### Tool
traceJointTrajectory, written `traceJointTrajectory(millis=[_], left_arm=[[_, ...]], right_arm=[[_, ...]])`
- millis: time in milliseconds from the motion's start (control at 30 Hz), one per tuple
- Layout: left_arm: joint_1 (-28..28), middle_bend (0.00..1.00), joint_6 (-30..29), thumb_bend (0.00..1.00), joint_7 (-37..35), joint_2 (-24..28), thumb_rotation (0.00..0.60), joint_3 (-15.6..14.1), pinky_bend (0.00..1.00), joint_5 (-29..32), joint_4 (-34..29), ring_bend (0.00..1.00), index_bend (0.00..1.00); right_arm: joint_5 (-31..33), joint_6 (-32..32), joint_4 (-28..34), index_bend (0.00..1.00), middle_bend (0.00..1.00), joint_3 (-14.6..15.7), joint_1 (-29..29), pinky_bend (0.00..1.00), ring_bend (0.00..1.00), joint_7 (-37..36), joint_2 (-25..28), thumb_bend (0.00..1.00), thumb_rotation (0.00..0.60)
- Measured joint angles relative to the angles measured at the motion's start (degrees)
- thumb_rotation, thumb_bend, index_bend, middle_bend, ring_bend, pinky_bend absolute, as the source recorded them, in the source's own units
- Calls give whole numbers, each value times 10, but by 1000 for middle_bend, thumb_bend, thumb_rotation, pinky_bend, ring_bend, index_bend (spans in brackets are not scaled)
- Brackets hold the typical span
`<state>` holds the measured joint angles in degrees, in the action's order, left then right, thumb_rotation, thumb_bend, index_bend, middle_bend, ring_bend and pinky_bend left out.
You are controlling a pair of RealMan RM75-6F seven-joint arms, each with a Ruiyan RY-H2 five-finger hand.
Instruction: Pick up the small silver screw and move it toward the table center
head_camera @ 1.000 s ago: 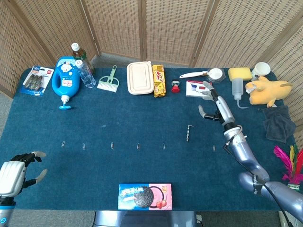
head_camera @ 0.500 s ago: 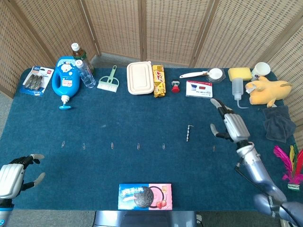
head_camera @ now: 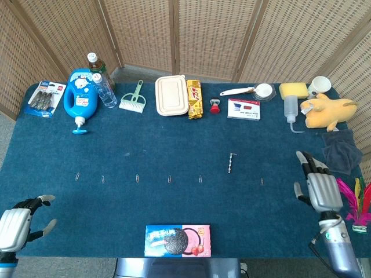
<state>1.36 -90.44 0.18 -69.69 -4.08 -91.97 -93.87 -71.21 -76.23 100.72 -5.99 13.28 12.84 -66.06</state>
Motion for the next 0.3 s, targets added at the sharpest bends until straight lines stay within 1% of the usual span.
traceJointTrajectory(millis=[133, 300], left_arm=[[7, 422, -11, 418, 6, 0, 600, 0, 396, -6, -6, 386, 308], [3, 422, -8, 417, 12, 3, 600, 3, 396, -11, -13, 386, 308]], right_arm=[[-9, -39, 2, 0, 89, 16, -30, 163, 115, 1, 3, 503, 600], [-33, -56, -2, 0, 89, 27, -44, 163, 110, 1, -2, 503, 600]])
